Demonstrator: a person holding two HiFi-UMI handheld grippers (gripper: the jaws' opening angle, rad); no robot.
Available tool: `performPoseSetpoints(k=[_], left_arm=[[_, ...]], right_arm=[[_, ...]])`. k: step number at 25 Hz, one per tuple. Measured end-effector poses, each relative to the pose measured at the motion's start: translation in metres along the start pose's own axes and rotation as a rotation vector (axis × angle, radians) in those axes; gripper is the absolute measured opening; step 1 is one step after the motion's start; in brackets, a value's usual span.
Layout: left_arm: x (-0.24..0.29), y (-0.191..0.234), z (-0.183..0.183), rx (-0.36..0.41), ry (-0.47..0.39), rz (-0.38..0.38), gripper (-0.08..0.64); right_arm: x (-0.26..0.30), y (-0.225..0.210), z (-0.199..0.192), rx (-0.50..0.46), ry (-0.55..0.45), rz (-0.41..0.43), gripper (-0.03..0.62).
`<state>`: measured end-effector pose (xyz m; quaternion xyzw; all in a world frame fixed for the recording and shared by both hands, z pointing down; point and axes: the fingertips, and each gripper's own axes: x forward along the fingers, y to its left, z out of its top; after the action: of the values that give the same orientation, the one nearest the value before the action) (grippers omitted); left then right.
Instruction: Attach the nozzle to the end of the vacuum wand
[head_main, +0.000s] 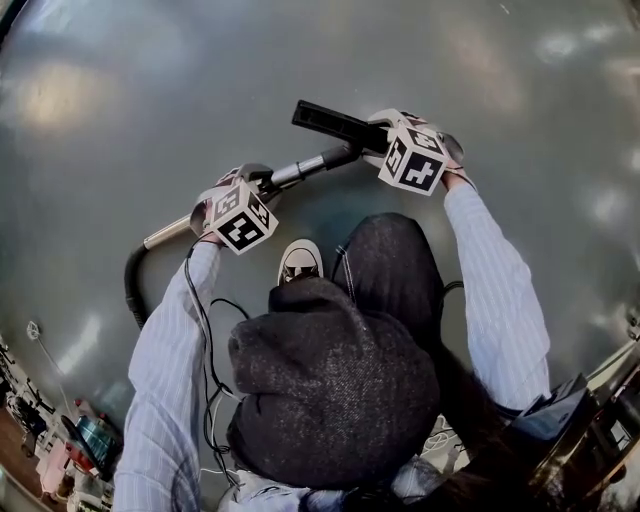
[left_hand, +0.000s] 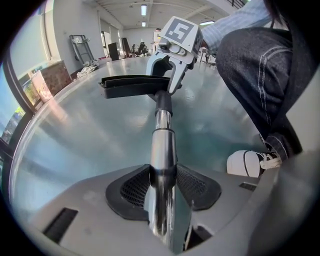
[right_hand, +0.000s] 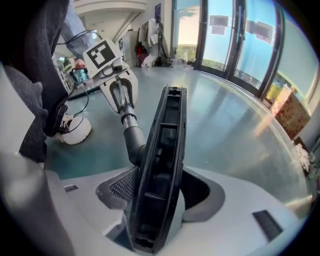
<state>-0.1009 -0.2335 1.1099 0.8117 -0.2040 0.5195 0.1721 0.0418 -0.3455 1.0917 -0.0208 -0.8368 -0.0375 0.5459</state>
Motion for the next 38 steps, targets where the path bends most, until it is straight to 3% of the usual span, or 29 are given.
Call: performPoseSetpoints(k=[7,12,16,18,22,25,28,31,35,38], left_arm=[[0.008,0.0,-0.001,-0.072,0.007,0.002,0.17],[0.009,0.001,0.001,-0.097,-0.013,-0.011,0.17],[0.012,-0.001,0.001,-0.132,-0.031,-0.037,0.172],[0.013,-0.001,0.001,-0.112,-0.03,-0.035,0.172],[0.006,0.002,0.002,0.007,0.011,0.005,0.181],[-0.007,0.004,0.004,0.024,0.002,0.02,0.181],[-0.027,0.014,0.013,-0.051,-0.074,0.065,0.181],[-0.049,0.024,0.028,-0.177,-0.172,0.098,0.179],[-0.067,0.027,0.052,-0.399,-0.333,0.054,0.179],[-0.075,0.027,0.07,-0.482,-0.45,0.041,0.178]], right_arm=[[0.01,0.003,-0.007,0.068,0.064,0.01,0.259],[0.011,0.0,-0.009,0.064,0.096,-0.019,0.261],[0.01,0.001,-0.015,0.185,0.076,-0.01,0.262],[0.004,-0.001,-0.019,0.23,0.061,-0.013,0.262],[-0.015,-0.006,-0.029,0.251,0.037,-0.051,0.264],[-0.032,-0.005,-0.035,0.301,-0.012,-0.063,0.264],[-0.052,-0.006,-0.035,0.385,-0.107,-0.09,0.262],[-0.07,-0.007,-0.029,0.484,-0.221,-0.128,0.262],[-0.09,-0.005,-0.006,0.62,-0.41,-0.137,0.261],[-0.099,-0.001,0.013,0.68,-0.507,-0.134,0.261]])
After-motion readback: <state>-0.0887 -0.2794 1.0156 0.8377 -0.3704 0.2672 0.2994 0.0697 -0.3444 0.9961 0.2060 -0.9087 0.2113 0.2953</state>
